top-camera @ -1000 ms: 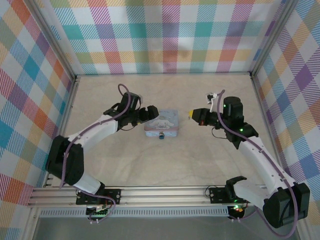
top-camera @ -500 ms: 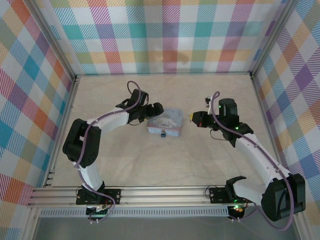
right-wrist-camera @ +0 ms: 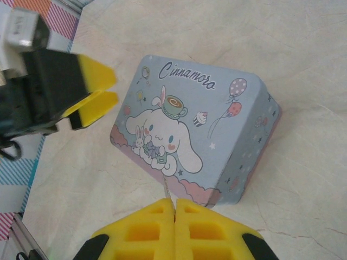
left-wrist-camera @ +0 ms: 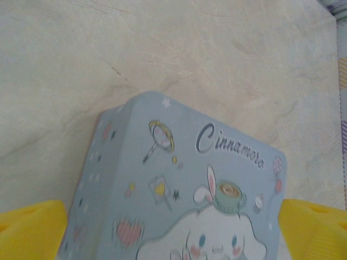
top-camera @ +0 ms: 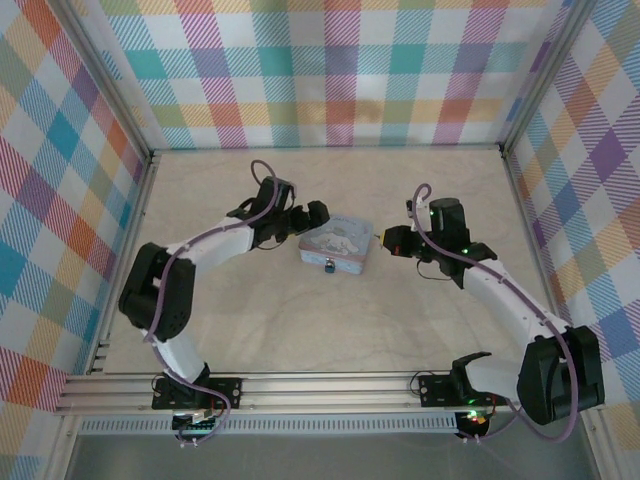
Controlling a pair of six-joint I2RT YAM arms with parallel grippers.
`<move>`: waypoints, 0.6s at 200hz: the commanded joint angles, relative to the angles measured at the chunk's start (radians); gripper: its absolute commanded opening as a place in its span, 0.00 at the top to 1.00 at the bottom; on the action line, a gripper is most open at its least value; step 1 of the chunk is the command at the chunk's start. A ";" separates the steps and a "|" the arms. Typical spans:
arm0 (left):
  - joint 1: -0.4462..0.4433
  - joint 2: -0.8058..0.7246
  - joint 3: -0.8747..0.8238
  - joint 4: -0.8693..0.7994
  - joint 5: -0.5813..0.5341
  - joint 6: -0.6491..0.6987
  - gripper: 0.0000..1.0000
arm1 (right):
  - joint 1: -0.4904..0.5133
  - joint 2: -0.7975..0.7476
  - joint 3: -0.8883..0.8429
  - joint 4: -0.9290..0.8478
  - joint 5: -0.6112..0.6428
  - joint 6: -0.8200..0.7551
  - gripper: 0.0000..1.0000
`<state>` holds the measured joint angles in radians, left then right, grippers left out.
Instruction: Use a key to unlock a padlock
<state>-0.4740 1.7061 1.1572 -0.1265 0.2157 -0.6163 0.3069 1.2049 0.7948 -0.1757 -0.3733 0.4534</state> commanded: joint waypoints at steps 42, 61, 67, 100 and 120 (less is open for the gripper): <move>-0.001 -0.300 -0.280 0.122 -0.020 0.041 0.00 | -0.006 0.092 0.123 -0.005 0.050 -0.048 1.00; -0.024 -0.352 -0.380 0.212 -0.014 0.063 0.00 | -0.008 0.145 0.172 -0.009 0.062 -0.056 1.00; -0.038 -0.368 -0.421 0.263 -0.020 0.070 0.00 | -0.009 0.165 0.190 -0.013 0.067 -0.058 1.00; -0.117 -0.389 -0.586 0.470 -0.074 0.093 0.00 | -0.014 0.268 0.270 -0.003 0.083 -0.055 1.00; -0.159 -0.349 -0.625 0.562 -0.083 0.121 0.00 | -0.014 0.328 0.311 0.000 0.111 -0.060 1.00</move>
<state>-0.5926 1.3342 0.5652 0.2298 0.1665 -0.5514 0.2996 1.4803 1.0519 -0.1795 -0.2955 0.4236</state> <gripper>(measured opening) 0.998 0.051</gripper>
